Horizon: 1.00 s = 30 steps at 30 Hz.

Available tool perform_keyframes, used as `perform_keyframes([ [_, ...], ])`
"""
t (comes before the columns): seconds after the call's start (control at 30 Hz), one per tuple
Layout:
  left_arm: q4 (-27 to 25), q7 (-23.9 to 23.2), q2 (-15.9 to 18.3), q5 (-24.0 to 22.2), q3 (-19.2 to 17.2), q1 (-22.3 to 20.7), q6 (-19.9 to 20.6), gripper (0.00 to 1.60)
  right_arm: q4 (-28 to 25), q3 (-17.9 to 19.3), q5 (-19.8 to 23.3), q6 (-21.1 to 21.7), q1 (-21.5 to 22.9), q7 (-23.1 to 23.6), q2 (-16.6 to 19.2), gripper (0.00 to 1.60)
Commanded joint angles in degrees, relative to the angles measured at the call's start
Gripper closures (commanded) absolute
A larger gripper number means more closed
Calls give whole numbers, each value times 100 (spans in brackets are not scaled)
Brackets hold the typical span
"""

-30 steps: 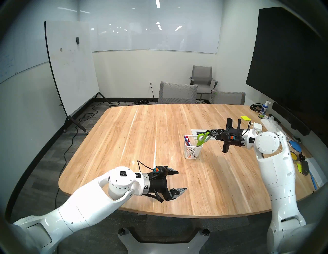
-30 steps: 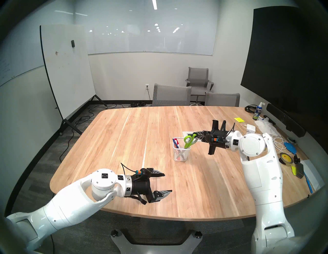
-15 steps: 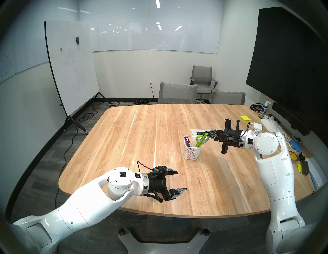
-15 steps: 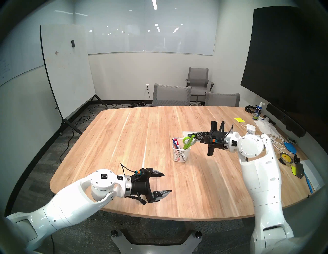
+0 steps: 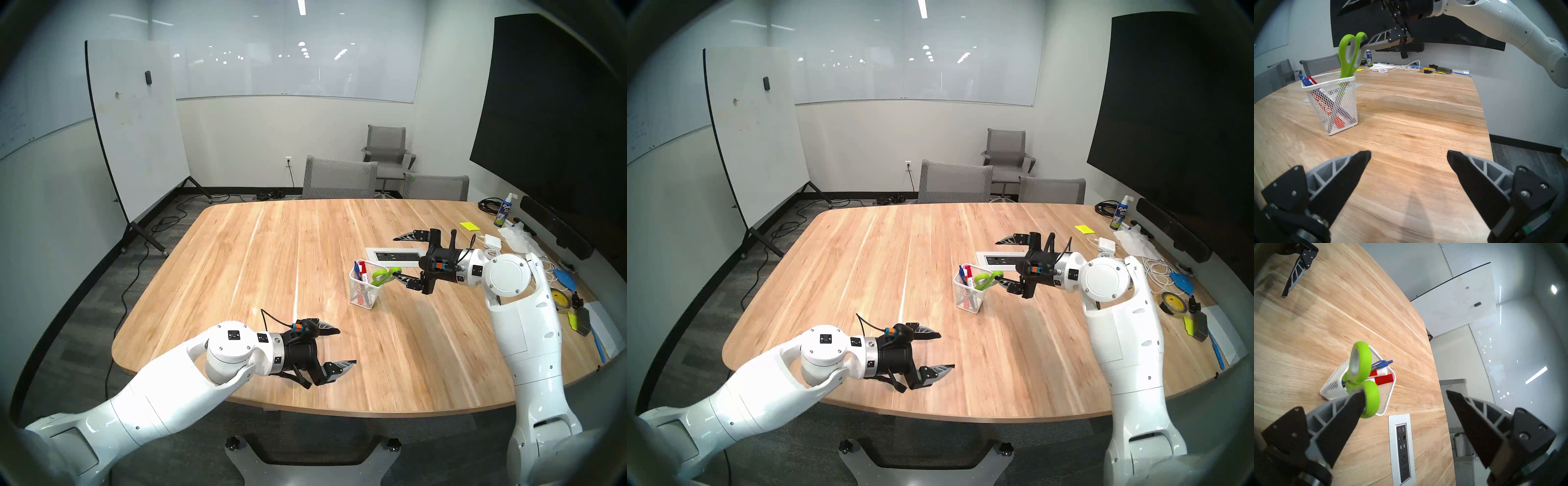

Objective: Place the pen, the marker, and the scissors into the pen holder

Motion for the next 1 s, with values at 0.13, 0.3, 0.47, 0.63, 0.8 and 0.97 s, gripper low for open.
perform_keyframes([
  [0.13, -57, -16, -12, -7, -18, -22, -63, 0, -137, 31, 57, 33, 193, 72, 40, 0],
  [0.3, -63, -19, -13, -7, -18, -33, -56, 0, -178, 37, 112, 74, 265, 199, 79, 0],
  [0.47, -64, -32, -8, -8, -19, -41, -57, 0, -189, 61, 170, 62, 281, 397, 156, 0],
  [0.63, -73, -41, -5, -10, -23, -48, -41, 0, -162, 89, 242, 58, 274, 594, 205, 0],
  [0.8, -80, -45, -8, -7, -26, -55, -30, 0, -142, 121, 303, 33, 252, 738, 235, 0],
  [0.97, -83, -46, -12, -7, -26, -62, -15, 0, -149, 164, 371, 22, 213, 891, 264, 0],
])
